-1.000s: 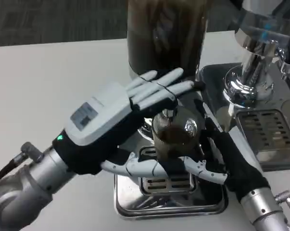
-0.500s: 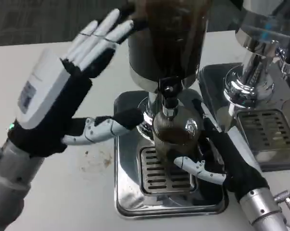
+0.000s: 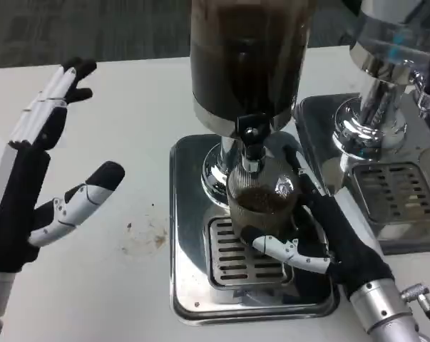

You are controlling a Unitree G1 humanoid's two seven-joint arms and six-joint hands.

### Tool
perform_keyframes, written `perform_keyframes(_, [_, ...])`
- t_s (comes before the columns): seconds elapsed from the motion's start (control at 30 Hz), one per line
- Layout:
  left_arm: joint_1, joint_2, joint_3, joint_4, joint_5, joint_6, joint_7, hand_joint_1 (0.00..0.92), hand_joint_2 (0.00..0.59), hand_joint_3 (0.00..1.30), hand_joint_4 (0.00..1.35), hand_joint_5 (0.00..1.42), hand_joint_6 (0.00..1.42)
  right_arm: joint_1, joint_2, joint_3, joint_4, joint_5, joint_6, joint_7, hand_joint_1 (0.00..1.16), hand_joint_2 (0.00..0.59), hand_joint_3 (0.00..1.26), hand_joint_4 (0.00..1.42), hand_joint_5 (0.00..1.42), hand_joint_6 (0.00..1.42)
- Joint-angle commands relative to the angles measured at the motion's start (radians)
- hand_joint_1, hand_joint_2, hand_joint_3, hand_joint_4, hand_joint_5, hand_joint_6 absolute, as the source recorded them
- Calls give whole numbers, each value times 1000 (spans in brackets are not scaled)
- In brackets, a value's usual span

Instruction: Grasp the cup under the faucet to collect the drink, then remove the cup.

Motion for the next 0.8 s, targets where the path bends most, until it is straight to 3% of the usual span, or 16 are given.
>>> perform_keyframes(0.03, [12,20,0,34,31,30,17,0,196,114,47,212,108,-4,4,7,19,3,-4,3,701,147,0,0,0,200])
perform_keyframes(0.33, [15,34,-50,131,107,48,62,0,198,115,26,204,106,-26,18,9,39,-2,12,-7,707,147,0,0,0,202])
perform_keyframes(0.8, [28,47,-88,168,109,62,94,0,199,115,16,192,93,-50,26,38,69,-17,20,-12,764,151,0,0,0,245])
